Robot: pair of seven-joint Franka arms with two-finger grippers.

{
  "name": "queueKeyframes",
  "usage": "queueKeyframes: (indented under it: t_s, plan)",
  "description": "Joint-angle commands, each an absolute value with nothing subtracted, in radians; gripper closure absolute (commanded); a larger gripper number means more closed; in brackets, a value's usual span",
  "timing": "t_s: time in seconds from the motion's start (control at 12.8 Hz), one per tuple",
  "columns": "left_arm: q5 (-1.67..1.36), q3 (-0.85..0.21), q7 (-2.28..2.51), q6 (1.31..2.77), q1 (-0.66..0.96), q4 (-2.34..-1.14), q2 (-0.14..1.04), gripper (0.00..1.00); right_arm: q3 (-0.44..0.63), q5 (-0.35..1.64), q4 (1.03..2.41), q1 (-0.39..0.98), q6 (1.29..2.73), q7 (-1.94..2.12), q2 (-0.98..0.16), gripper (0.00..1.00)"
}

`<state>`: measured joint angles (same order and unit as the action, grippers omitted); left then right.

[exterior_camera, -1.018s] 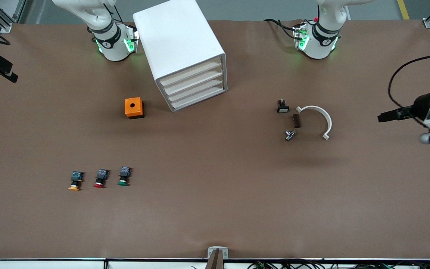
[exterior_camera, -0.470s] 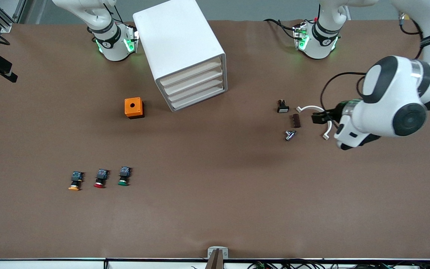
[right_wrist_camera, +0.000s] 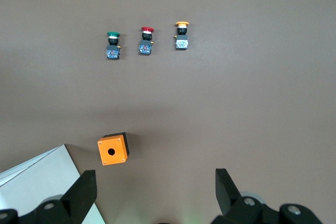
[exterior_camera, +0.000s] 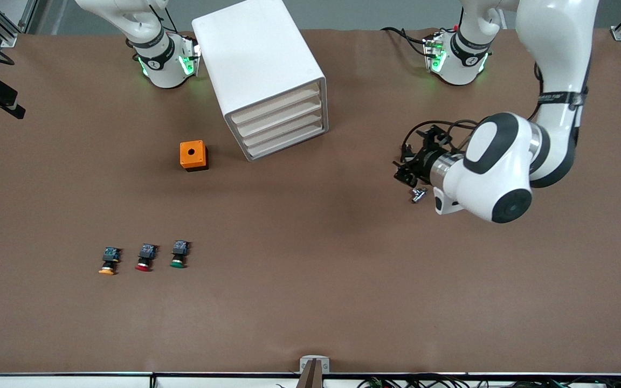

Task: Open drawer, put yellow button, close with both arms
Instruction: 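Grasp the top drawer front with the left gripper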

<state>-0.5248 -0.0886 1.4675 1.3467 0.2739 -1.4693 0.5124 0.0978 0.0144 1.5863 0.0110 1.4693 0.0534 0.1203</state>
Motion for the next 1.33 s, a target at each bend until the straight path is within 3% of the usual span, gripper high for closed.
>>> queueKeyframes:
  t_s: [0.0,0.39,0.78,0.94,1.25]
  plan:
    - [-0.654,-0.087,1.742,1.312,0.296,-1.398,0.612,0.0,0.091,0.006,1.609,-0.003,1.479,0.067,0.146,0.0]
    - [-0.883,-0.094,2.124,1.312,0.342,-1.388,0.706,0.0,0.091,0.006,1.614,-0.012,1.492,0.066,0.147,0.0]
    - [-0.985,-0.092,2.206,1.316,0.477,-1.391,0.759,0.01,0.087,0.003,1.614,-0.012,1.491,0.054,0.147,0.0]
    - [-1.011,-0.092,2.214,1.324,0.512,-1.394,0.775,0.07,0.087,0.0,1.603,-0.014,1.483,0.057,0.143,0.0]
    - [-1.029,-0.092,2.226,1.339,0.566,-1.399,0.801,0.31,0.091,-0.003,1.575,-0.023,1.491,0.057,0.094,0.0]
